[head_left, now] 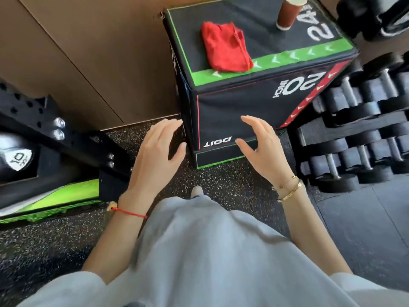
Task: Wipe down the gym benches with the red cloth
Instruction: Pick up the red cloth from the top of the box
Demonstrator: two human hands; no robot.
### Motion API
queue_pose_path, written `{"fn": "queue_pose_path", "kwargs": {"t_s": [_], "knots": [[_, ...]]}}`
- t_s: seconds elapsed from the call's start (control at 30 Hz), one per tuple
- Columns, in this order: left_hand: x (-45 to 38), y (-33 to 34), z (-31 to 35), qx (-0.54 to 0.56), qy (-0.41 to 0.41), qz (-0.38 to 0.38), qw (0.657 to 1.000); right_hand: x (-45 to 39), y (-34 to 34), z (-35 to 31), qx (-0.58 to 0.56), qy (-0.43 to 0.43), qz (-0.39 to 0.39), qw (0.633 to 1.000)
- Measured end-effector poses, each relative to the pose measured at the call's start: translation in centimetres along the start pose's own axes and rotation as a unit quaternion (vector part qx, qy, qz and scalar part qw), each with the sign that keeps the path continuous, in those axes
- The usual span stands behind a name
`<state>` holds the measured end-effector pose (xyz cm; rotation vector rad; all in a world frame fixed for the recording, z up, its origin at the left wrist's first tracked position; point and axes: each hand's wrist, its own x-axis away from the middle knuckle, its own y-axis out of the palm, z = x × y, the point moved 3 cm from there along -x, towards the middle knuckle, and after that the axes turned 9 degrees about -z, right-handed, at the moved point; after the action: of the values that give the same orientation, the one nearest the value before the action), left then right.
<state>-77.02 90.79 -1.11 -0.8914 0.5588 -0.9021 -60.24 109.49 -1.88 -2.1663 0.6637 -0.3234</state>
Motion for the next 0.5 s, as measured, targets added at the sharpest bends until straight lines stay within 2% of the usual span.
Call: {"fn": "queue_pose_path", "kwargs": {"t_s": [0.13, 0.5], "knots": [[-6.4, -0.3, -0.7, -0.013, -0.009, -0.012, 1.000, -6.1, -0.9, 1.5, -0.009, 0.009, 0.000, 1.000], [-20.0, 2.0, 0.5, 0.007, -0.050, 0.025, 0.998, -19.8, -5.3, 7.5, -0.001, 0.002, -0.009, 1.000]]}}
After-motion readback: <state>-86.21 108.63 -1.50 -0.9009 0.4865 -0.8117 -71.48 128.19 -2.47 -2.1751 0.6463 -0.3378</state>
